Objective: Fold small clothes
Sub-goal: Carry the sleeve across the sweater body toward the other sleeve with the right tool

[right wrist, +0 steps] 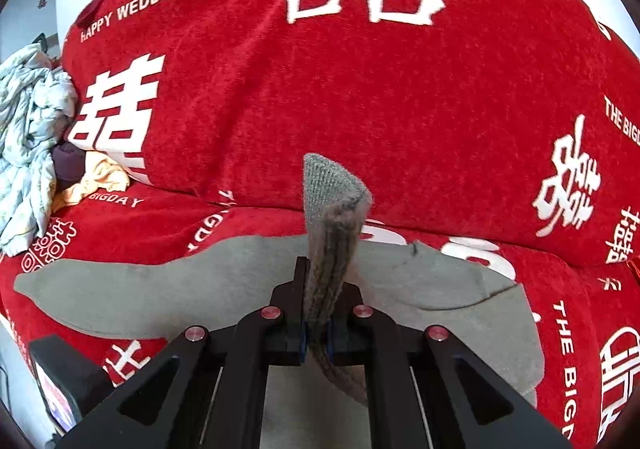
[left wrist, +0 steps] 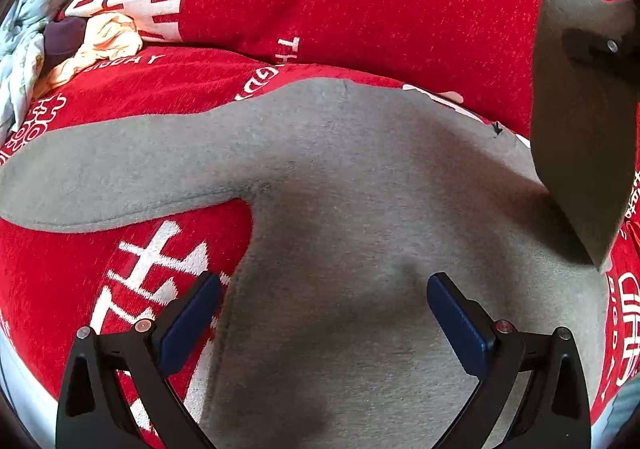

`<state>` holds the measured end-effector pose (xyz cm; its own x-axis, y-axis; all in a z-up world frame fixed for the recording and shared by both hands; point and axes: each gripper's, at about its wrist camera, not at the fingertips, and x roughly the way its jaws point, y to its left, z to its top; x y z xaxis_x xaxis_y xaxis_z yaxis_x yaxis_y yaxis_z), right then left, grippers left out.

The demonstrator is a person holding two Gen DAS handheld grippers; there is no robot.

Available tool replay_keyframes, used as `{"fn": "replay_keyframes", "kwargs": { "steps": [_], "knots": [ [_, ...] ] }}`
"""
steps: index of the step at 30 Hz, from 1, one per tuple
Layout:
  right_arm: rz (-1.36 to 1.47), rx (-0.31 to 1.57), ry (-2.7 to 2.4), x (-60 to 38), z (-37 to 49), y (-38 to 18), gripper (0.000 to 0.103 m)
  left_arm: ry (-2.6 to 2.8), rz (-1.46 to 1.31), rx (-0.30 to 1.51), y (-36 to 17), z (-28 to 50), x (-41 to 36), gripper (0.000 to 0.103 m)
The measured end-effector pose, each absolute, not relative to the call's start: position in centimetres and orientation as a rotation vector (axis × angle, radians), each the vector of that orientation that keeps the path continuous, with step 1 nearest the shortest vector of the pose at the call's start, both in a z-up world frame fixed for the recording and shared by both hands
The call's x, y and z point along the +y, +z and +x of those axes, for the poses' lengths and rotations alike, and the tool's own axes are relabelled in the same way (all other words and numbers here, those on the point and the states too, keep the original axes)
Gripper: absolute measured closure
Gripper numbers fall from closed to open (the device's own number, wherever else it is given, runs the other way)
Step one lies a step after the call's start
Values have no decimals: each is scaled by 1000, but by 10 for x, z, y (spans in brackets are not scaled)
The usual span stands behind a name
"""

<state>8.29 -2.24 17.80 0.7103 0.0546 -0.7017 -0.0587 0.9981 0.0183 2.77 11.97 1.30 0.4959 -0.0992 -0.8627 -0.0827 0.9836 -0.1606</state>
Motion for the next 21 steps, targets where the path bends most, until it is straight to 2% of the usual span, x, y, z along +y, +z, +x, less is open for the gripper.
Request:
{"fn": "replay_keyframes", "kwargs": {
  "steps": [21],
  "knots": [
    [73,887,107,-15,102,129,96,7,-219,1053,24,25,138,0]
  ]
}}
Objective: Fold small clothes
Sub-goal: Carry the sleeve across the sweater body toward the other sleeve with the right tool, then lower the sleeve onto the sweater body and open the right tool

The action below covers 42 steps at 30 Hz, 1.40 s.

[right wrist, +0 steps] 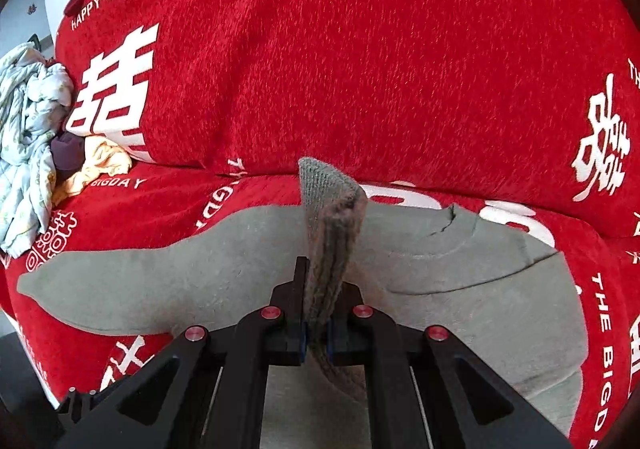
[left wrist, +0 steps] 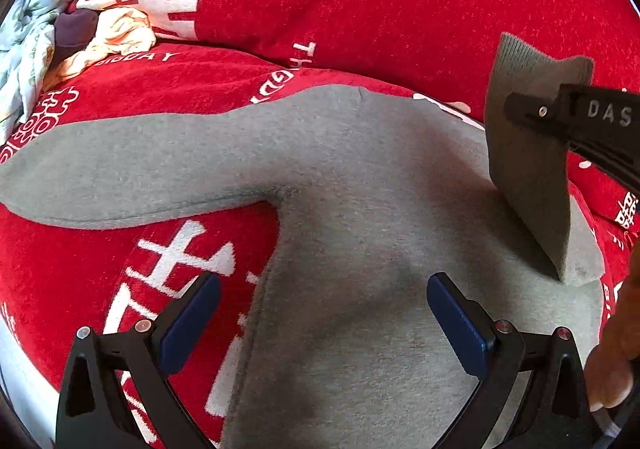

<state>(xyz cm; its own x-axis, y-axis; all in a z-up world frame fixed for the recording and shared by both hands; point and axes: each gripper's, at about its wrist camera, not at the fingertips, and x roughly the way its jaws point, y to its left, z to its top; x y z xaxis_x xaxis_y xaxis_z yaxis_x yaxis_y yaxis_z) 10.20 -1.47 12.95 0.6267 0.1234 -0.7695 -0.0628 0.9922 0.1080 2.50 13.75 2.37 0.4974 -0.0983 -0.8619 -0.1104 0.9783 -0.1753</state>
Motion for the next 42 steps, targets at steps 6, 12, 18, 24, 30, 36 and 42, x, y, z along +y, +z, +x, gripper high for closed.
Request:
{"fn": "replay_keyframes", "kwargs": {
  "steps": [6,12,18,24,30,36,42],
  "knots": [
    [61,910,120,-2,106,116,96,30,-227,1050,25,23,150,0],
    [12,951,134,17,109,92,96,56,-215,1040,27,19,159,0],
    [-41,974,128,28,110,77,96,81,-192,1051,20,20,163,0],
    [-92,992,115,35,112,67,96,124,-155,1049,17,18,171,0],
    [-144,1015,100,48,113,55,95,149,-153,1056,14,16,178,0],
    [-179,1011,94,58,111,50,91,162,-155,1063,13,13,183,0],
    [-227,997,74,66,107,48,87,178,-160,1065,13,10,186,0]
  ]
}}
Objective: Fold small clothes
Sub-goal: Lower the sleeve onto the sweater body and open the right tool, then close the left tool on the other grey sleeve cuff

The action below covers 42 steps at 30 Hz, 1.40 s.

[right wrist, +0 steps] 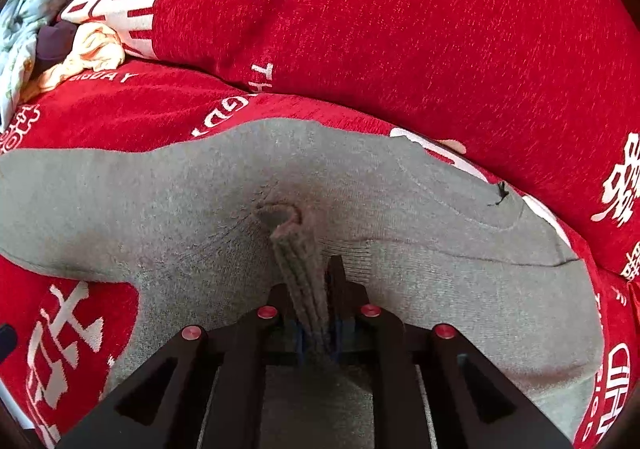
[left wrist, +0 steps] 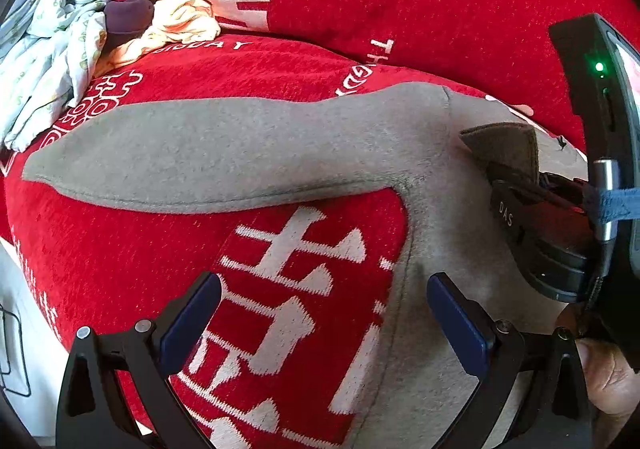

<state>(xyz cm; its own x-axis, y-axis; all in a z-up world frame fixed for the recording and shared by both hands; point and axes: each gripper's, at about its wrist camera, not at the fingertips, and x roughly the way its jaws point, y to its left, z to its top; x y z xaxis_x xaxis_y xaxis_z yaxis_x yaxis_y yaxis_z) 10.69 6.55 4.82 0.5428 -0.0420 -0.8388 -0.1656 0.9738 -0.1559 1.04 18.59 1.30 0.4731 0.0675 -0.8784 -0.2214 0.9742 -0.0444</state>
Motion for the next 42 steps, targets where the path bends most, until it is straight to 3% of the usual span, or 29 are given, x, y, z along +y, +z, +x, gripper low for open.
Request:
{"fn": "replay_keyframes", "kwargs": {
  "steps": [4,11,18,22,29,33,35,42],
  "knots": [
    [-278,982,73,77,103,48,73,190,-164,1062,16,7,189,0],
    [-325,950,140,103,93,55,60,234,-201,1053,21,-7,209,0],
    [-26,919,339,78,85,101,56,284,-283,1042,27,-13,231,0],
    [99,836,255,13,75,124,40,251,-260,1046,32,-4,215,0],
    [138,944,-111,-94,82,78,39,148,-122,1046,45,31,142,0],
    [147,1018,-129,-93,85,47,39,124,-111,1089,35,31,132,0],
    [90,977,-142,-73,81,47,31,152,-123,1103,29,25,141,0],
    [26,878,233,2,57,66,31,341,-290,1069,25,-11,236,0]
  ]
}}
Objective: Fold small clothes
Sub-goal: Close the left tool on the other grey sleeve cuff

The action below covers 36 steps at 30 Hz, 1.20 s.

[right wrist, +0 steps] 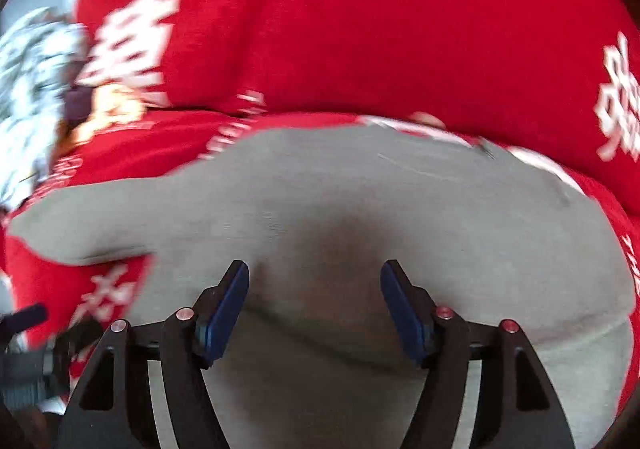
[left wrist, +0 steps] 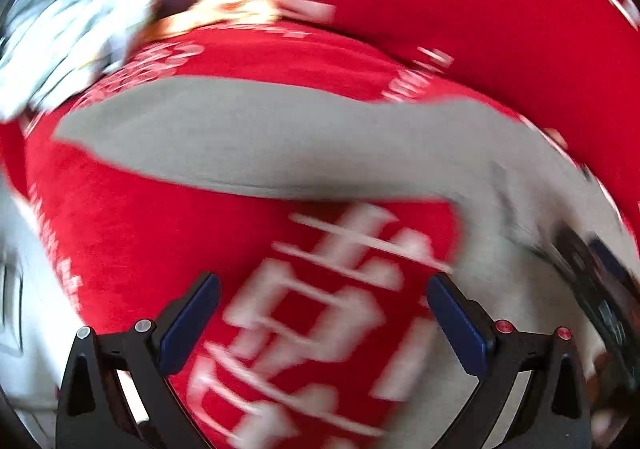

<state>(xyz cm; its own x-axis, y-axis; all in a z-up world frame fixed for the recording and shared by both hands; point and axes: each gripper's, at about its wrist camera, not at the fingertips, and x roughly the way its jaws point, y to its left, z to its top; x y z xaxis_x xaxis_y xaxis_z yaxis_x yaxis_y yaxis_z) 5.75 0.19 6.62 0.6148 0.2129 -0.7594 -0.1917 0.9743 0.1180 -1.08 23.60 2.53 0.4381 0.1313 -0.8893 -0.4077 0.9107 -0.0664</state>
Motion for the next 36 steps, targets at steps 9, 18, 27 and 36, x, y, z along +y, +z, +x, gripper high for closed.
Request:
{"fn": "replay_keyframes", "kwargs": {
  "steps": [9,18,27,36],
  "knots": [
    [-56,907,245,13,46,40,31,639,-786,908,-4,-55,438,0],
    [-122,901,218,21,44,41,28,523,-838,767,2,-24,489,0],
    [-136,895,206,24,42,41,27,207,-981,657,-9,-8,499,62],
    [-148,870,244,37,51,59,27,189,-971,600,-5,-23,492,97]
  ]
}}
